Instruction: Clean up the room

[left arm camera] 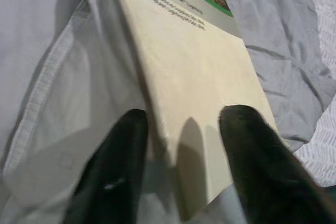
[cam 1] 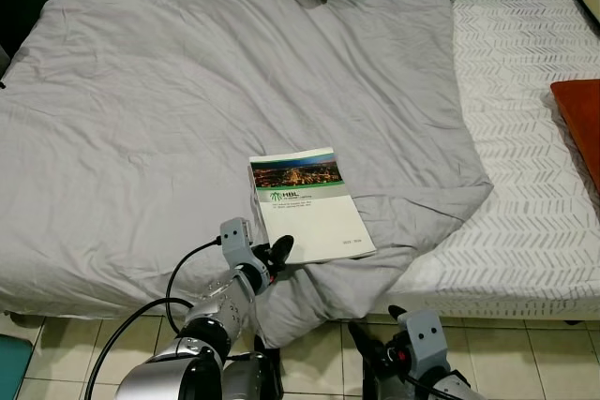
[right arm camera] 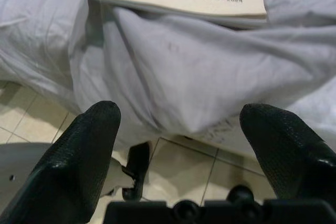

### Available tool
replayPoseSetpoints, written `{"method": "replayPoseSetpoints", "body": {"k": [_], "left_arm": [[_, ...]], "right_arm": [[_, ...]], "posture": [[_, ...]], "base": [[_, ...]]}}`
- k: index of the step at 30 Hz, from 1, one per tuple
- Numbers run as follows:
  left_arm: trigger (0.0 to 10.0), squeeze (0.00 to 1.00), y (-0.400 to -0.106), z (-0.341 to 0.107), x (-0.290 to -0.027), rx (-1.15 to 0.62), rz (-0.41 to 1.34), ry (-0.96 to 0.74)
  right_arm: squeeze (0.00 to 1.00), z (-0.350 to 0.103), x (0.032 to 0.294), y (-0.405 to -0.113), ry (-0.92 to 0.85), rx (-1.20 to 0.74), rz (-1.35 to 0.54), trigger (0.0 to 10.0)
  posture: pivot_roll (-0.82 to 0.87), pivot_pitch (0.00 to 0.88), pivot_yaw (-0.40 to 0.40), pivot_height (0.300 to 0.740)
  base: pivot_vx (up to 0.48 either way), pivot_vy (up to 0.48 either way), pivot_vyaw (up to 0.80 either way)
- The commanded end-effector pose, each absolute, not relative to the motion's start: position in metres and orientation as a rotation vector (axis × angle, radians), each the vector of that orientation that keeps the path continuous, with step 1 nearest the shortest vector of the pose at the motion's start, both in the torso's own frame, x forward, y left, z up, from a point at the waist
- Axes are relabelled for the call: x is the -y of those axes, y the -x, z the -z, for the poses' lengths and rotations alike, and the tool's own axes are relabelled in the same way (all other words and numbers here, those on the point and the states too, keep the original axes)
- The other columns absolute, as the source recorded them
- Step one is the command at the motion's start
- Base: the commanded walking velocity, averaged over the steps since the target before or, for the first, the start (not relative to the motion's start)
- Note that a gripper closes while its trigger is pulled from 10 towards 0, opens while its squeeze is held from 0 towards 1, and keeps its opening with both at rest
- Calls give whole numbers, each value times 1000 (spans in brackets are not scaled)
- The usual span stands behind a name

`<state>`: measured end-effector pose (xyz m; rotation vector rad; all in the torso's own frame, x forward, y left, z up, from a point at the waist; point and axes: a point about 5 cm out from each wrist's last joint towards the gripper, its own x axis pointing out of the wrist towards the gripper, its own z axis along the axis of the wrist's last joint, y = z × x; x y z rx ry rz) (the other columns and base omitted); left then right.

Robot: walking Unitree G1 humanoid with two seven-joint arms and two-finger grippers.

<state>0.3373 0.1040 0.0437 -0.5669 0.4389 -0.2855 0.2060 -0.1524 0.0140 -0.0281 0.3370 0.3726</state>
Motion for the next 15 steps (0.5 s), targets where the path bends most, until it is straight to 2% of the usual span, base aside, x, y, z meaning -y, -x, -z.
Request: {"method": "replayPoseSetpoints", "body": {"k": [1, 5, 6, 7, 11, 15], "left_arm": [[10000, 1000, -332, -36, -105, -476, 263, 555], [10000, 1000, -331, -33, -107, -487, 249, 561], [10000, 910, -330, -32, -107, -490, 245, 568], [10000, 0, -329, -31, -107, -492, 239, 569], [10000, 0, -329, -31, -107, -487, 239, 568], [10000, 0, -335, -38, -112, -438, 212, 592]], "right_arm": [[0, -10, 151, -197, 30, -372, -383, 10000], [0, -9, 151, -195, 32, -383, -388, 10000], [0, -9, 151, -195, 35, -383, -390, 10000], [0, -11, 152, -193, 43, -383, -394, 10000], [0, -13, 153, -191, 48, -381, -397, 10000], [0, -23, 156, -179, 42, -365, -398, 10000]], "posture": [[-209, 365, 44, 740], [-211, 370, 43, 740], [-217, 376, 40, 740], [-232, 390, 33, 740], [-248, 405, 23, 740], [-302, 457, -3, 740]], "base": [[0, 0, 0], [0, 0, 0], [0, 0, 0], [0, 0, 0], [0, 0, 0], [0, 0, 0]]}}
